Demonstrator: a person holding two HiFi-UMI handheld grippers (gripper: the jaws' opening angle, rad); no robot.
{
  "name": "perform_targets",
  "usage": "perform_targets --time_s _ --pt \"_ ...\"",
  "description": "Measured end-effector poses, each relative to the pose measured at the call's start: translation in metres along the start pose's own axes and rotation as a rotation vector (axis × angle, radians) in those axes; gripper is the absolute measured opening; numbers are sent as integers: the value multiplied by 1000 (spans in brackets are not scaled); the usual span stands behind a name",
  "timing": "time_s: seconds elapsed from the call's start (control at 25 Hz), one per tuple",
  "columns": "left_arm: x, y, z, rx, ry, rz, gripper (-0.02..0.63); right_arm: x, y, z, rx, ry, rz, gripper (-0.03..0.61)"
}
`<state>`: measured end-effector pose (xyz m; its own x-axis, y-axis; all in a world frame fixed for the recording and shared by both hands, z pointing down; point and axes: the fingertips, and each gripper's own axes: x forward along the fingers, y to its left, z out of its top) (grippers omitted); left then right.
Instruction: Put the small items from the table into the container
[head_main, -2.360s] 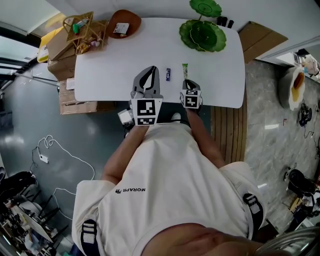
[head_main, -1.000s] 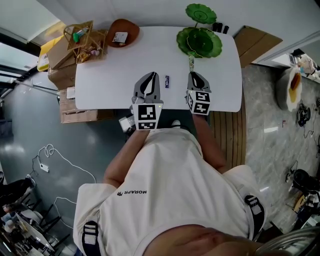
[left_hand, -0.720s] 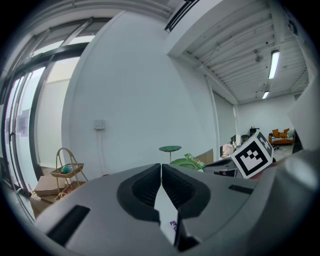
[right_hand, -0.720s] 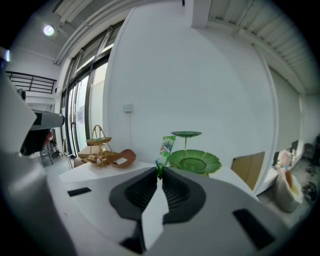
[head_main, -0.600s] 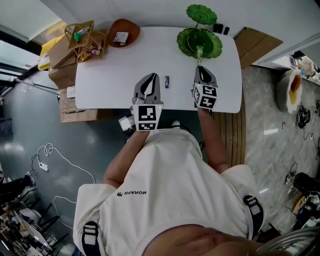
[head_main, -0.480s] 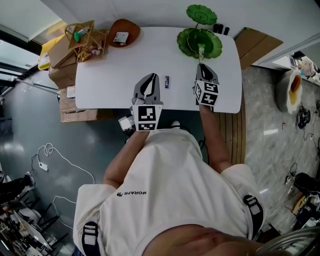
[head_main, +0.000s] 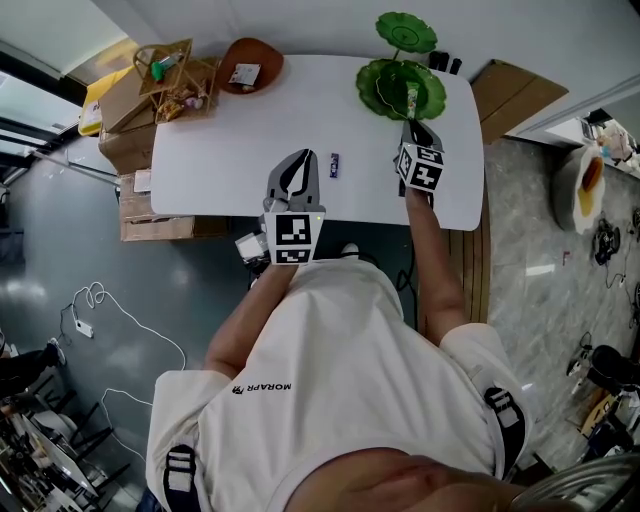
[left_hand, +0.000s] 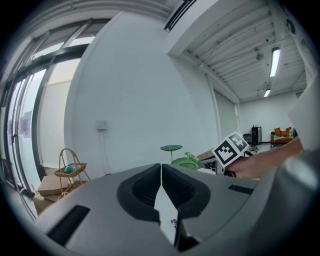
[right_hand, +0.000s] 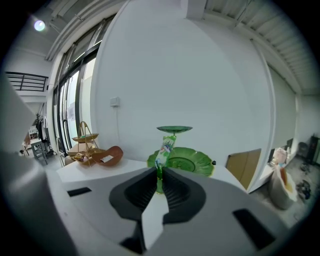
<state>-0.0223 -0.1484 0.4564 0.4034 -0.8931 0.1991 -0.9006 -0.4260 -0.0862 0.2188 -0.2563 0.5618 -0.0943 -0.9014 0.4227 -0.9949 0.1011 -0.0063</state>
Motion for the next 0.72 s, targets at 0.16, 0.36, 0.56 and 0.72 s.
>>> perform_targets --time_s 0.16,0.36,0.56,0.72 --pt "-1 3 0 0 4 9 5 12 -3 -6 6 31 3 40" --pt "-2 1 -1 8 8 12 5 24 -10 -11 30 56 -5 40" --pt "-2 1 -2 7 10 10 5 37 -14 -16 57 91 3 40" --pt "-3 0 -1 7 8 8 5 42 -18 -17 54 99 0 40"
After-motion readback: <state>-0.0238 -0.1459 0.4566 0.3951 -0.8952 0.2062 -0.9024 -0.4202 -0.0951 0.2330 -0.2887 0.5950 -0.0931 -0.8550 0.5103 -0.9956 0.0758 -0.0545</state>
